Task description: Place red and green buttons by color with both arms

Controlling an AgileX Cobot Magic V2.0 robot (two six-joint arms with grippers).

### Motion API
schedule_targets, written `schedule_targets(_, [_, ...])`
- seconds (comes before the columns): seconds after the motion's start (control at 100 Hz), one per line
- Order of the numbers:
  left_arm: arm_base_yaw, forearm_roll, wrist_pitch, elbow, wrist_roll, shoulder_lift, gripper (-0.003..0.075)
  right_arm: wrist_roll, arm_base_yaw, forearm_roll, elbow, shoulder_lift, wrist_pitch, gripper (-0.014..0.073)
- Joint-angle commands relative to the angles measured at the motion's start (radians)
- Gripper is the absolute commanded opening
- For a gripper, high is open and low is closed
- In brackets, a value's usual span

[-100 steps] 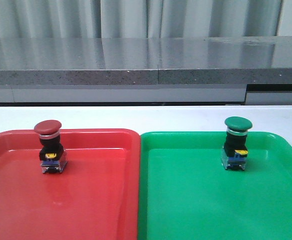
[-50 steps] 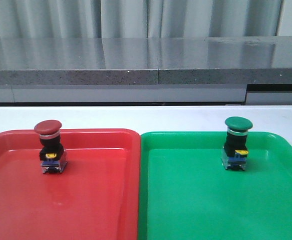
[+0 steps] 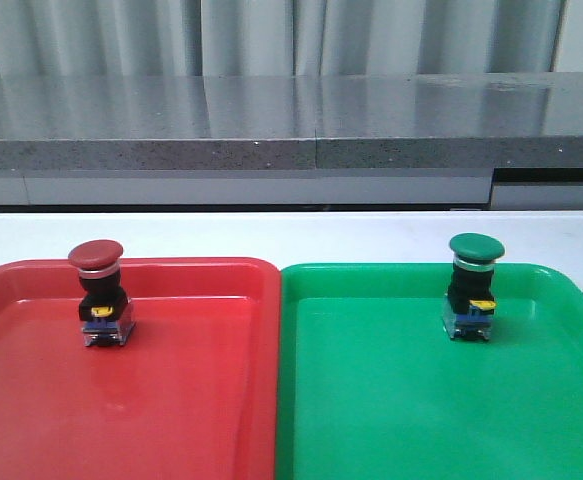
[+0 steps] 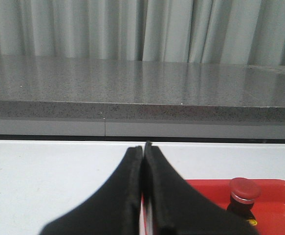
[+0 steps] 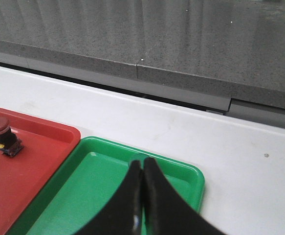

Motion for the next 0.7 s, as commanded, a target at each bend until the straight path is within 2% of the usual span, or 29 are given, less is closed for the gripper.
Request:
schedule_targets(0.0, [0.002, 0.001, -0.084, 0.042, -0.007, -0.029, -0.002, -0.008, -0.001, -0.005, -0.024, 0.003, -0.072, -0.0067])
schedule_targets(0.25, [0.002, 0.001, -0.084, 0.042, -0.007, -0.029, -0.0019, -0.008, -0.001, -0.044, -0.017, -0.013, -0.08, -0.0068])
schedule_targets(0.44, [0.002, 0.001, -0.084, 0.042, -0.007, -0.029, -0.0019, -0.002, -0.009, -0.135, 0.082, -0.104, -0.225, -0.0068])
schedule_targets(0.69, [0.002, 0.001, -0.084, 0.042, -0.007, -0.029, -0.002, 0.078, -0.158, -0.135, 0.256, -0.281, -0.299, -0.0068])
